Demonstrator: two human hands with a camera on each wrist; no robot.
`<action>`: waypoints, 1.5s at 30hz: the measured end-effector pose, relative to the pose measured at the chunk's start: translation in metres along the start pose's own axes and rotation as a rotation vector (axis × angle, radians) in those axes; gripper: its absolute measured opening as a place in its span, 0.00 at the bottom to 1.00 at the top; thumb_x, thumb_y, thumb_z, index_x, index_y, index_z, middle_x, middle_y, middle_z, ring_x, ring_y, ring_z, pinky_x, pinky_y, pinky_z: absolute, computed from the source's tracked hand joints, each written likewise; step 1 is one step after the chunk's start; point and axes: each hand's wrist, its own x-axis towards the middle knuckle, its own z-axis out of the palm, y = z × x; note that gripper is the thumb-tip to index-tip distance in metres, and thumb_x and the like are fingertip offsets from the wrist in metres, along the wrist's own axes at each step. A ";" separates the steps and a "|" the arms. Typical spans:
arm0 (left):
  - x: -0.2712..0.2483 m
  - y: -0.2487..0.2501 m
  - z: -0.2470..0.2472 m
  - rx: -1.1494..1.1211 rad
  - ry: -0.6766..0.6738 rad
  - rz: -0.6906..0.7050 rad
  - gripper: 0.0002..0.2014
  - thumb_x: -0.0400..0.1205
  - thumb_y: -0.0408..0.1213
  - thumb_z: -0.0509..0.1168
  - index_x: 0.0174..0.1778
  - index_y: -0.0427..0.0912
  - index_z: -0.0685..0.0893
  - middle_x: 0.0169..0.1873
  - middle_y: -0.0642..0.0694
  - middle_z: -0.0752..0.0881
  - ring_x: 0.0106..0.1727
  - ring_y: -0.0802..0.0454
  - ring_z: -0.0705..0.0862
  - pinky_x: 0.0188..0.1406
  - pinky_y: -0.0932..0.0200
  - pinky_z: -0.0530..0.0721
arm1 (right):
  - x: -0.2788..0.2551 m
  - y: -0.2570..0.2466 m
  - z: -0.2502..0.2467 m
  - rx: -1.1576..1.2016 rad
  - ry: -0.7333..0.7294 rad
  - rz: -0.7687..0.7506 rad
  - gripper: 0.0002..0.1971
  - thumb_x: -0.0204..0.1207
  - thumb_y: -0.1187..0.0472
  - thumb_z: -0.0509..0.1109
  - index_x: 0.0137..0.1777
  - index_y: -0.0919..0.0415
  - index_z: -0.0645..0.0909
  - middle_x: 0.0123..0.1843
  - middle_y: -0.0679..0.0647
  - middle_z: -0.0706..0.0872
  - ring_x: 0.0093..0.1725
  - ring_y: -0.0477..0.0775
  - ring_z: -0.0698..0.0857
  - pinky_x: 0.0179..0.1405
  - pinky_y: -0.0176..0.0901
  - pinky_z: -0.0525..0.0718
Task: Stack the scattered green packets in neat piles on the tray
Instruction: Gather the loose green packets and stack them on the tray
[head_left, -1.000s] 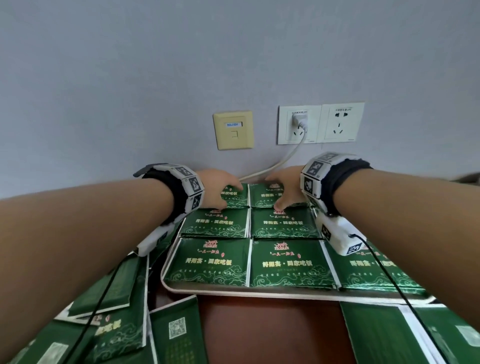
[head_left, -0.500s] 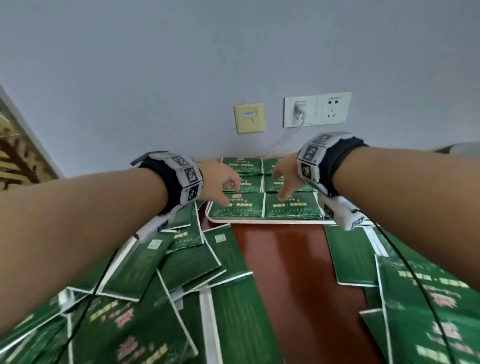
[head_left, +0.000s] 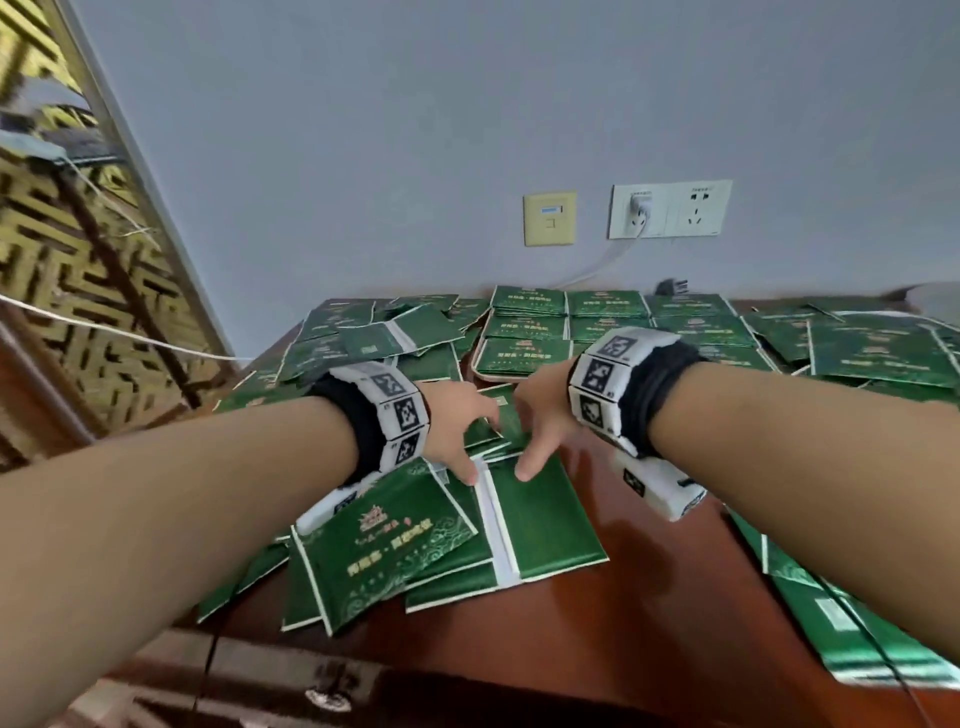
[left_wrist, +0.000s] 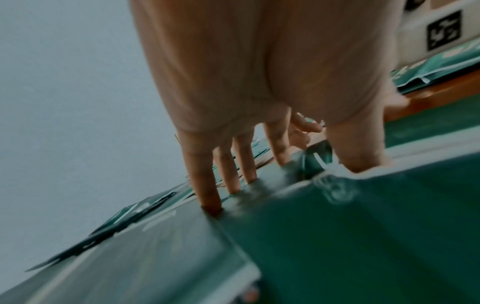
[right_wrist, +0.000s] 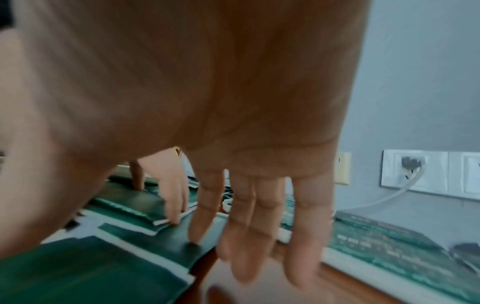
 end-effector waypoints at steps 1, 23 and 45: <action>0.000 0.001 0.003 0.001 0.011 -0.011 0.38 0.71 0.53 0.76 0.75 0.49 0.70 0.66 0.43 0.76 0.65 0.45 0.77 0.65 0.50 0.76 | -0.003 -0.003 0.005 0.026 -0.027 0.002 0.37 0.63 0.30 0.74 0.57 0.64 0.83 0.50 0.56 0.89 0.49 0.58 0.87 0.46 0.44 0.83; -0.013 0.003 0.006 -0.056 0.076 -0.019 0.37 0.76 0.51 0.73 0.80 0.50 0.65 0.69 0.40 0.73 0.68 0.44 0.75 0.66 0.54 0.74 | -0.023 -0.020 0.026 0.227 -0.042 0.181 0.27 0.68 0.43 0.78 0.52 0.68 0.83 0.44 0.56 0.87 0.41 0.54 0.84 0.50 0.42 0.81; -0.050 0.011 0.007 -0.088 -0.010 0.062 0.05 0.75 0.39 0.73 0.35 0.52 0.85 0.69 0.53 0.71 0.72 0.53 0.60 0.64 0.56 0.56 | -0.052 0.024 0.000 0.185 0.227 0.384 0.03 0.70 0.65 0.69 0.44 0.59 0.81 0.35 0.54 0.78 0.31 0.53 0.76 0.25 0.34 0.72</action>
